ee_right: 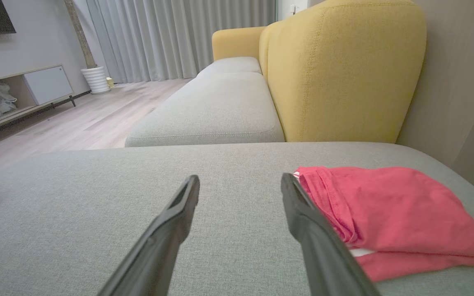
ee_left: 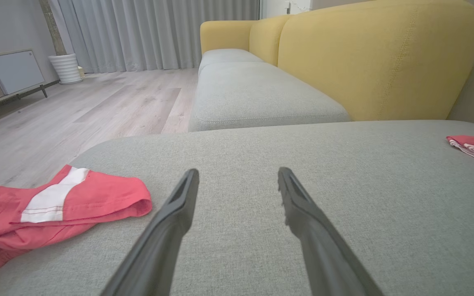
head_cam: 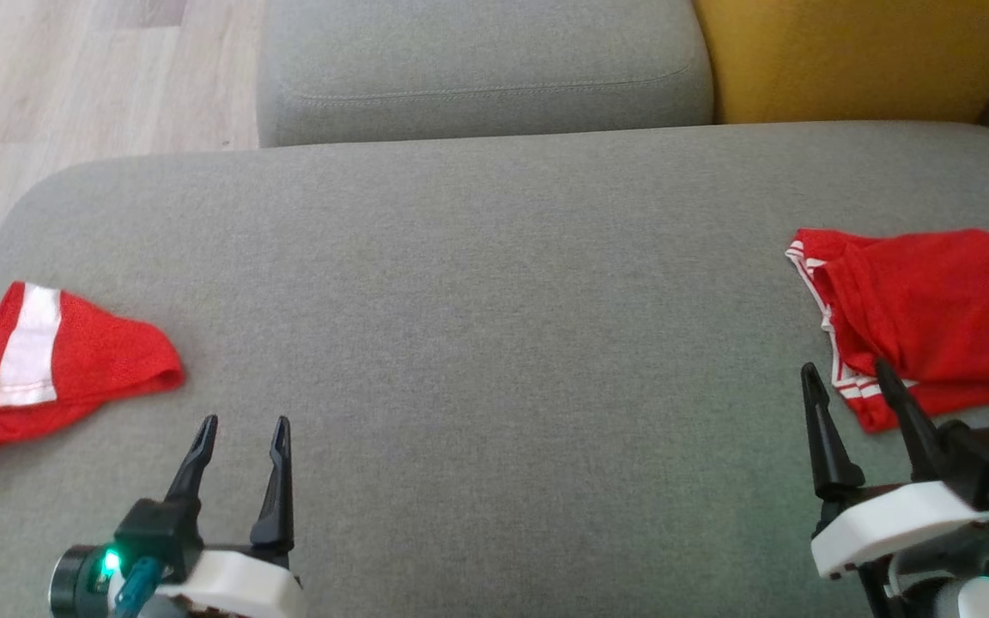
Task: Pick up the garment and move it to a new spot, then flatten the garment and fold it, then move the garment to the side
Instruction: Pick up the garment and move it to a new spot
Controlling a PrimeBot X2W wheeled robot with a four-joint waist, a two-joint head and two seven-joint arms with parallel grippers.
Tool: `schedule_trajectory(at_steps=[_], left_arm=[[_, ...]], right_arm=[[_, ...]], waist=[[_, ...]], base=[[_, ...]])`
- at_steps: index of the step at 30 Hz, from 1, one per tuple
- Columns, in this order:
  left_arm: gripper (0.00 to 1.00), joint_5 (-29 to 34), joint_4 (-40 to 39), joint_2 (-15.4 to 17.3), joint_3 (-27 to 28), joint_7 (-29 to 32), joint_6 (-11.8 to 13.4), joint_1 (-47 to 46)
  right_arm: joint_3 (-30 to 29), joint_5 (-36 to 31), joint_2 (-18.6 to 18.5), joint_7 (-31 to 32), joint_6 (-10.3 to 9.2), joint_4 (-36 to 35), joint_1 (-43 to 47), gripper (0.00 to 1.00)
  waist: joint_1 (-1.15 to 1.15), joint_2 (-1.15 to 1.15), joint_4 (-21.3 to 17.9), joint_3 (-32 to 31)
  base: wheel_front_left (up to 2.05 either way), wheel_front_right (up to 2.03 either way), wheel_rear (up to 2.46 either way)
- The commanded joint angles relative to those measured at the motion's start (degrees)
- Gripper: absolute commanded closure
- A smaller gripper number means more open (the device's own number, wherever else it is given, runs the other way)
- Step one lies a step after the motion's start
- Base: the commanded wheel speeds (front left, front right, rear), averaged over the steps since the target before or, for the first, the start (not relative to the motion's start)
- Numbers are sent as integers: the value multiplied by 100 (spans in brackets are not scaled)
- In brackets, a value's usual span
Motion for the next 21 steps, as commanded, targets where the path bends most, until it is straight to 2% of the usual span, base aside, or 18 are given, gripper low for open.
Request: schedule_trajectory(at_steps=[1, 7, 21], left_arm=[[0, -57, -211, 103, 214, 6, 43, -282], [0, -73, -217, 86, 199, -22, 39, -407], [0, -110, -231, 118, 223, -107, -2, -676]], right_arm=[[101, 4, -26, 8, 37, -224, -94, 0], [4, 3, -26, 5, 37, -280, -30, 0], [304, 49, -26, 70, 37, -628, 17, 0]], waist=[[0, 0, 22, 9], [0, 0, 357, 40], [0, 0, 1893, -4]], base=[[0, 0, 0], [0, 0, 0], [0, 0, 0]])
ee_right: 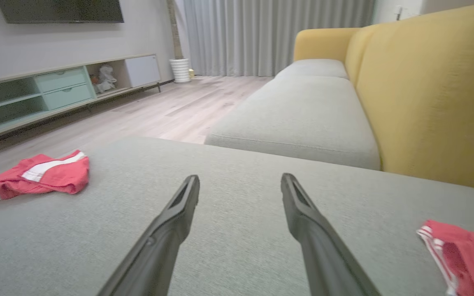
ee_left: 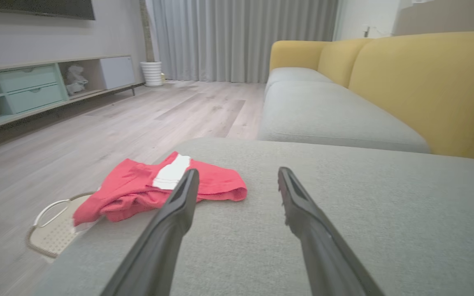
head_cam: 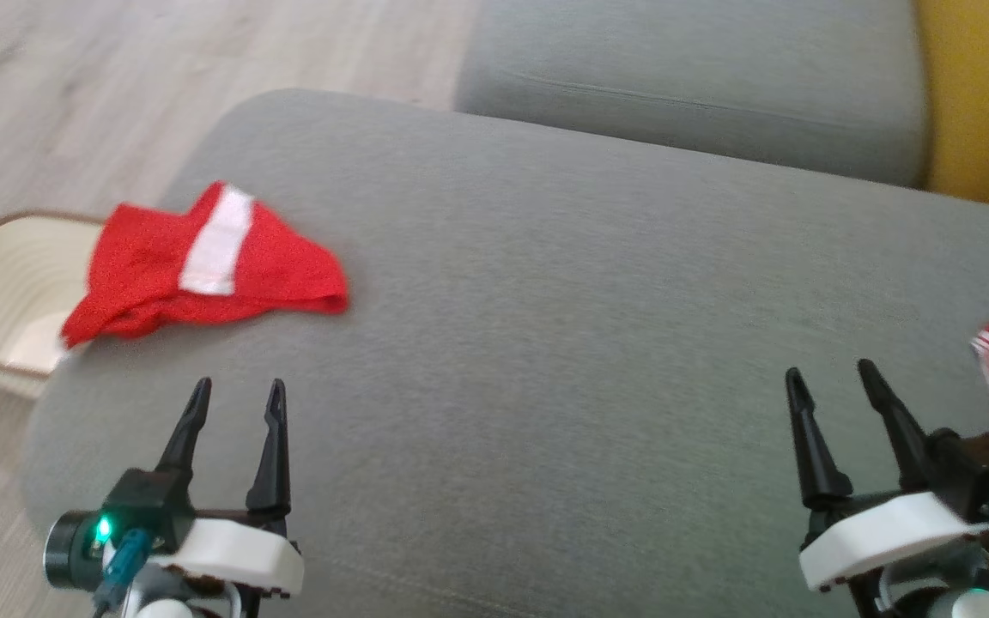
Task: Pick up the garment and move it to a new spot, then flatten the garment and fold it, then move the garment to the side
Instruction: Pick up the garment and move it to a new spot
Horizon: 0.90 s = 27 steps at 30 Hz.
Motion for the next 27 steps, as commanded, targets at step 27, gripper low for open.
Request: schedule_trajectory(at_steps=[27], left_arm=[[0, -250, -183, 40, 383, -162, 55, -513]], right_arm=[[240, -17, -33, 233, 37, -510, -394, 0]], waist=[[0, 0, 743, 523]], base=[[0, 0, 0]])
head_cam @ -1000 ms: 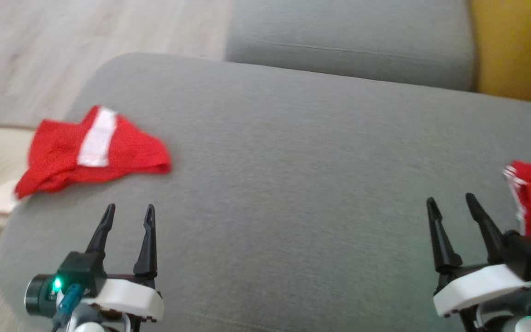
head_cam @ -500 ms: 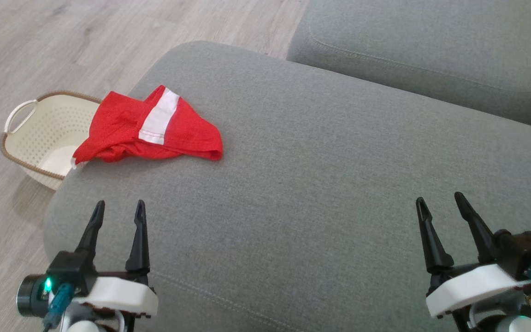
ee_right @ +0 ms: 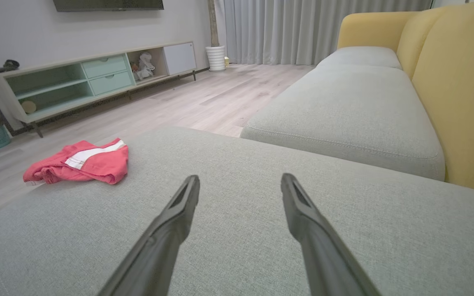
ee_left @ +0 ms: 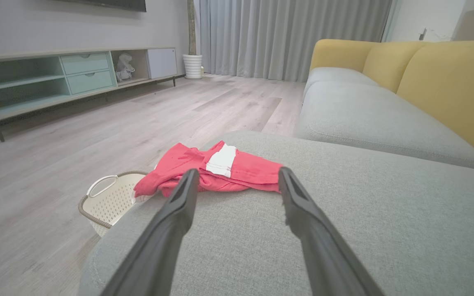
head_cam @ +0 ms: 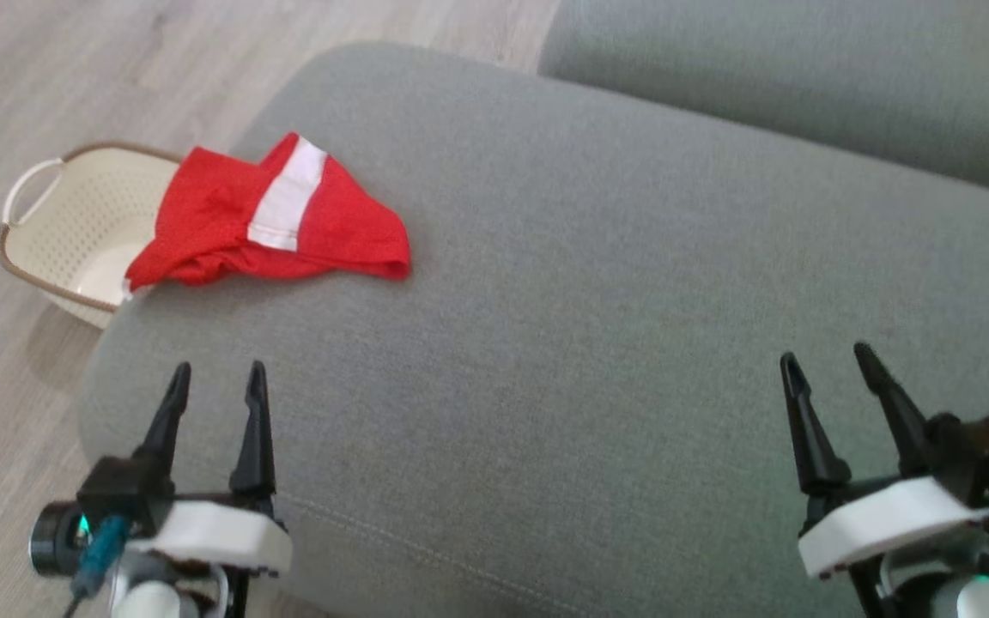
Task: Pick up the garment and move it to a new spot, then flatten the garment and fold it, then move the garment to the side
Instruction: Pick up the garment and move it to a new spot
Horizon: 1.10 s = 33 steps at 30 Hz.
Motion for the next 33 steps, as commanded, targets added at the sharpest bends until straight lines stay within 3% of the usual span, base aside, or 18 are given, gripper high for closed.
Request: schedule_trajectory(at_steps=[1, 6, 14, 27, 28, 29, 30, 33], left_arm=[[0, -45, -135, 33, 251, -54, -10, -477], [0, -288, 417, -153, 444, -74, -174, -1122], [0, -542, 2162, -339, 847, -83, -673, -2536], [0, -912, 5516, -290, 1107, 33, -1494, -4556], [8, -939, 5683, -287, 1108, 35, -1540, -4671], [48, -957, 5829, -281, 1106, 30, -1580, -4770], [100, -965, 5958, -275, 1096, 23, -1614, -4854], [100, -933, 6209, -233, 1053, -23, -1669, -5002]], right_arm=[[134, -58, -33, 38, 37, -286, -386, 0], [193, -347, -33, 336, 37, -602, -772, 0], [237, -608, -101, 629, 37, -920, -1245, 0], [309, -562, -137, 632, 37, -920, -1617, 0], [320, -548, -136, 623, 37, -904, -1634, 0], [328, -528, -135, 613, 37, -884, -1649, 0], [331, -509, -133, 602, 37, -863, -1661, 0], [332, -449, -121, 550, 37, -774, -1678, 0]], waist=[[0, 0, -103, 279], [0, 0, -351, 1064], [0, 0, -722, 2045], [0, 0, -847, 2506], [0, 0, -851, 2510], [0, 0, -857, 2509], [0, 0, -862, 2503], [0, 0, -900, 2440]], base=[[0, 0, 0], [0, 0, 0], [0, 0, 0], [0, 0, 0], [0, 0, 0], [0, 0, 0], [0, 0, 0], [0, 0, 0]])
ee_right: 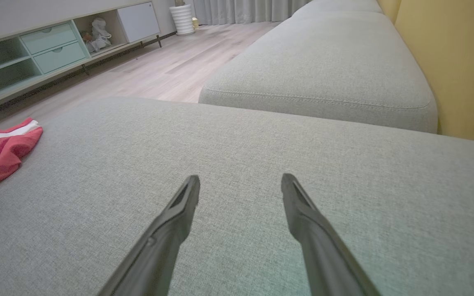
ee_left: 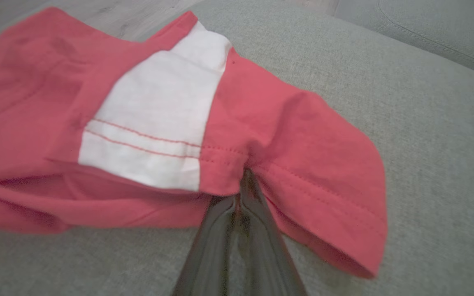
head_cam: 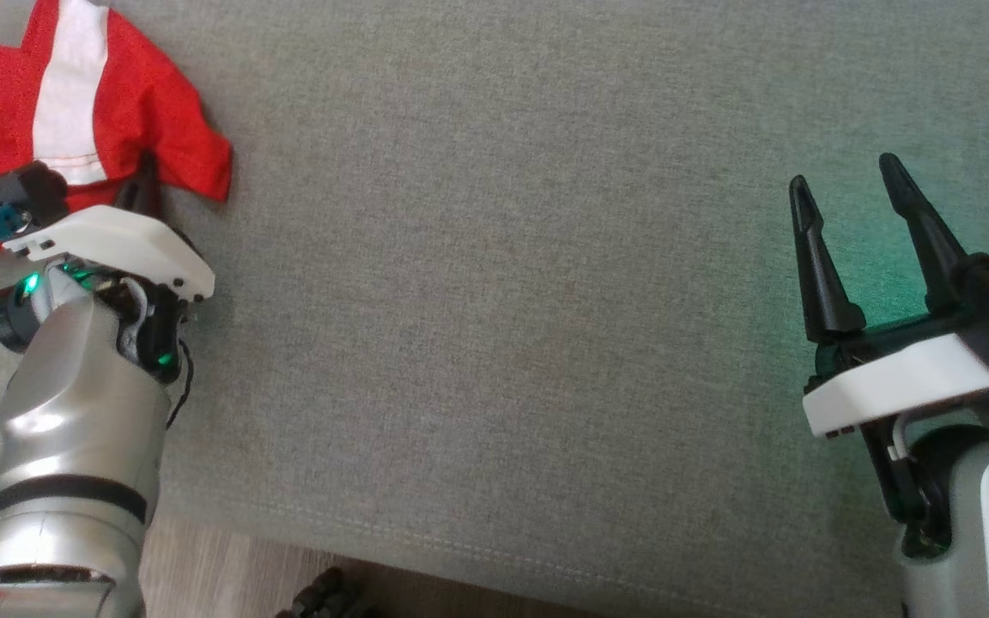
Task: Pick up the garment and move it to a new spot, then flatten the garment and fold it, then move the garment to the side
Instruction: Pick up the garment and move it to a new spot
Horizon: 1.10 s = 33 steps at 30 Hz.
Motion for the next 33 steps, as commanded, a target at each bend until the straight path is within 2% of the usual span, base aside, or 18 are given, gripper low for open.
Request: schedule_trajectory(at_steps=[1, 5, 10, 16, 22, 28, 33], left_arm=[[100, 20, -20, 301, 109, -33, -3, -52], [100, 183, -308, 425, 149, -89, 117, 9], [100, 544, -1874, 477, 543, -93, 420, 805], [100, 984, -3724, 278, 945, -94, 578, 2227], [100, 1320, -5280, -6, 994, -94, 647, 3512], [100, 1431, -6105, -188, 861, -77, 733, 4457], [100, 1480, -6472, -276, 548, 98, 693, 4805]], right_arm=[[159, 59, 23, -58, 37, -169, -77, 0], [82, 125, 52, -190, 37, -63, -29, 0], [-19, 145, 79, -387, 37, 77, 77, 0], [-15, 167, 96, -642, 37, 232, 202, 0], [-86, 305, 107, -859, 37, 399, 396, 0], [-26, 536, 109, -1092, 37, 582, 640, 0], [33, 670, 109, -1225, 37, 781, 818, 0]], waist=[[-1, 0, -22, -40], [-1, 0, -61, -236], [-1, 0, -107, -672], [-1, 0, -259, -1303], [-1, 0, -435, -1843], [-1, 0, -720, -2313], [-1, 0, -1050, -2534]], base=[[0, 0, 0], [0, 0, 0], [0, 0, 0], [0, 0, 0], [0, 0, 0], [0, 0, 0], [0, 0, 0]])
